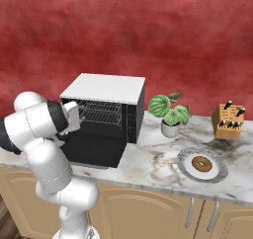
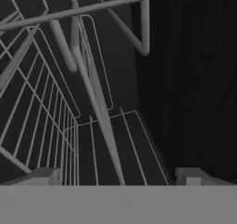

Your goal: Pick up the bagel from the plate, place it on the toaster oven rack, close the door, and set the timer.

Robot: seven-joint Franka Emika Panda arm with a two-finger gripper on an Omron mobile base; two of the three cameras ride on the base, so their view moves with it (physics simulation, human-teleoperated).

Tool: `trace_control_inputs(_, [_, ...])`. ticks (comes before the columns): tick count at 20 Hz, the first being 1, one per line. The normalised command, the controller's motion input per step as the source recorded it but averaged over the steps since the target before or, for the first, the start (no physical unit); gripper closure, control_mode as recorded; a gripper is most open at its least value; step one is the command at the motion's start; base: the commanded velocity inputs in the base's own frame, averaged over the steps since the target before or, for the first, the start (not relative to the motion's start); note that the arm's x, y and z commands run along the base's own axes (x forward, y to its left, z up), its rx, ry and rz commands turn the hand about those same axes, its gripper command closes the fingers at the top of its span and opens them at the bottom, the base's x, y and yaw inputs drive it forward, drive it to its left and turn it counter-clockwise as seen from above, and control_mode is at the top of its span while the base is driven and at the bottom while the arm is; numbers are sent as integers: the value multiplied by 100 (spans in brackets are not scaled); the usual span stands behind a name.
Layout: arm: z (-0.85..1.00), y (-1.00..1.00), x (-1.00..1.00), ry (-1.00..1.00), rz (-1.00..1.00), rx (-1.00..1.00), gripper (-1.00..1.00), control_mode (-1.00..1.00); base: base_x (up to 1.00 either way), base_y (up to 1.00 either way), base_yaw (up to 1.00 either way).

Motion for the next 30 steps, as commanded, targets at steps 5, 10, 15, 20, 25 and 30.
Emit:
trace_control_inputs(5, [-1, 9, 35, 0, 0, -3, -100, -100, 0, 0, 0])
trace_control_inputs(10, [-18, 4, 39, 0, 0, -3, -100, -100, 0, 0, 0])
trace_control_inputs(15, [-29, 0, 39, 0, 0, 0, -100, -100, 0, 0, 0])
trace_control_inputs(20, [-5, 0, 38, 0, 0, 0, -100, -100, 0, 0, 0])
trace_control_inputs(25, [-2, 1, 41, 0, 0, 0, 100, -100, 0, 0, 0])
trace_control_inputs(30, [0, 2, 43, 2, 0, 0, 100, -100, 0, 0, 0])
